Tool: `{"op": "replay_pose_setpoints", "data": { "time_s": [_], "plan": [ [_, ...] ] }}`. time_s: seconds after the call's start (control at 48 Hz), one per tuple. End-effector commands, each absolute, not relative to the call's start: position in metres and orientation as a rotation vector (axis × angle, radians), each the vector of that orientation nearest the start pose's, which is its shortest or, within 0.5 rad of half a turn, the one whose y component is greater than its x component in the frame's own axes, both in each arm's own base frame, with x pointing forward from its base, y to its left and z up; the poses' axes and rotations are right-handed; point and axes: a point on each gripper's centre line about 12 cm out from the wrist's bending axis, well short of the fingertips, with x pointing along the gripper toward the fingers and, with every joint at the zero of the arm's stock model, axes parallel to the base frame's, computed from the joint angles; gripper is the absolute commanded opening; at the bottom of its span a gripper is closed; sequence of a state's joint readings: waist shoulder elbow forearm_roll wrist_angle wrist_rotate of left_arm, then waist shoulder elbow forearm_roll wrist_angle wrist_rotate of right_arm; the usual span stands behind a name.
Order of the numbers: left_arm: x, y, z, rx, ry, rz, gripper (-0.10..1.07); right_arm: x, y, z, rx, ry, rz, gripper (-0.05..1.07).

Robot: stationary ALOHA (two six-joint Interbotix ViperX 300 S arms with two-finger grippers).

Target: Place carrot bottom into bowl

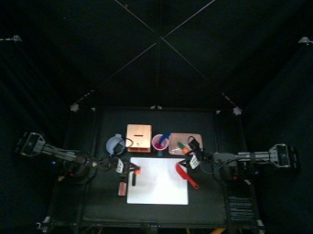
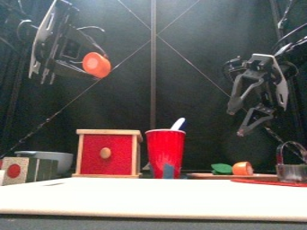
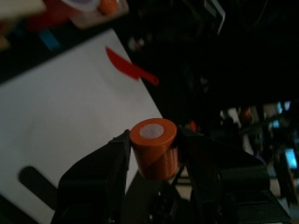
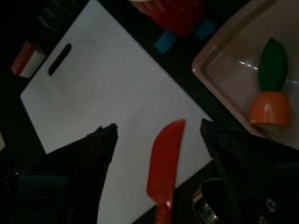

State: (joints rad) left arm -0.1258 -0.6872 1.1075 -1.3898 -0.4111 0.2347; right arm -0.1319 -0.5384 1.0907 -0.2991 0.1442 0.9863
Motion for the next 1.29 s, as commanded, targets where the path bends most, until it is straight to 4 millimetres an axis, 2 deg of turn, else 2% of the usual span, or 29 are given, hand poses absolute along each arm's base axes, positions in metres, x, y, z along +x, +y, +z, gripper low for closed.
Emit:
{"op": "replay_pose_setpoints", "data": {
  "time_s": [0.0, 0.167, 0.396, 0.792, 1.083, 1.271],
  "plan": [
    [0.219, 0.035, 0.238, -1.016, 0.054, 0.493, 0.67, 0.244, -0.037, 0.188, 0.689, 0.583, -0.386, 1.04],
    [0.196, 0.064, 0.216, -0.984, 0.024, 0.634, 0.67, 0.245, -0.037, 0.189, 0.688, 0.575, -0.380, 1.04],
    [0.174, 0.094, 0.197, -0.902, 0.008, 0.783, 0.67, 0.245, -0.036, 0.188, 0.692, 0.576, -0.379, 1.04],
    [0.153, 0.093, 0.152, -0.869, 0.184, 0.823, 0.67, 0.247, -0.036, 0.190, 0.690, 0.558, -0.366, 1.04],
    [0.154, 0.092, 0.154, -0.791, 0.202, 0.789, 0.71, 0.247, -0.035, 0.190, 0.689, 0.558, -0.363, 1.04],
    [0.155, 0.090, 0.153, -0.779, 0.216, 0.771, 0.78, 0.247, -0.035, 0.190, 0.682, 0.558, -0.359, 1.04]
  ]
}}
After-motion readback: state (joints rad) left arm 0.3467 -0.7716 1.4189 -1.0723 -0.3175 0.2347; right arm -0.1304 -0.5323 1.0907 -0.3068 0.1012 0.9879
